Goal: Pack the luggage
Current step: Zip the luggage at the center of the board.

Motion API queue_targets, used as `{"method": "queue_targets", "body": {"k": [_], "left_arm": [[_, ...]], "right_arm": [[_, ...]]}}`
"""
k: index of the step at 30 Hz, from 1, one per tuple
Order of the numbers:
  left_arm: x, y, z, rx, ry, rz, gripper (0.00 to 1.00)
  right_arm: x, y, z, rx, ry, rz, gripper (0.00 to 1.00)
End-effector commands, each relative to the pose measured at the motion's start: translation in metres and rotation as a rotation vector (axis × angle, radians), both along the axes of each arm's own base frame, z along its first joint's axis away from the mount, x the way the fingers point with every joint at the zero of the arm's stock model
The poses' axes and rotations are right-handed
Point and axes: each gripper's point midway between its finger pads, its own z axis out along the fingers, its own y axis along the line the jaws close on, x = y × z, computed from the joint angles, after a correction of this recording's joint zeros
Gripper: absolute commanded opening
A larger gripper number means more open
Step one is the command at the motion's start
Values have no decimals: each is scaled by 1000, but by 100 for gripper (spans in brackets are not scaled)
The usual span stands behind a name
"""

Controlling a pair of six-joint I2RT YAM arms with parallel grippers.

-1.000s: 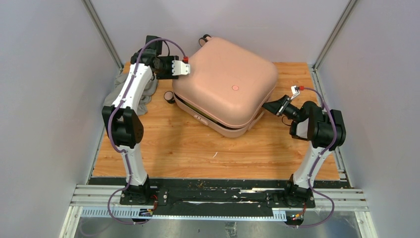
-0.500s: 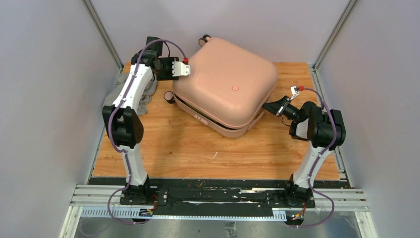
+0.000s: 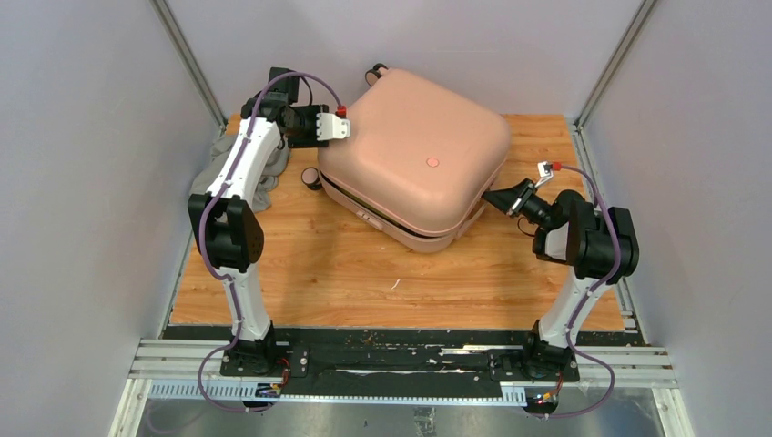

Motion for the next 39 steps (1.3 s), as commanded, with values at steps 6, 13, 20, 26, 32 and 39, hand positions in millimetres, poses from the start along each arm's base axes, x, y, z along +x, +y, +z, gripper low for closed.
{"method": "queue_targets", "body": {"k": [6,13,20,26,32,39], "left_arm": [[7,-7,40,-158,-87,107,0],[9,-4,37,-150,-84,124,0],[8,-3,37,-150,-84,126,0],[8,-4,38,-148,-86,122,0],[6,-5,36,-155,-78,118,0],[6,-2,30,-141,-68,125,0]], "right_arm": [[-23,19,4,-31,-32,53,0],[-35,30,1,-54,-18,80,0],[-36,32,-5,-100,-3,73,0],[-23,27,1,-105,-27,52,0],[-34,34,5,-92,-45,67,0],[-62,52,-3,-169,-29,106,0]]}}
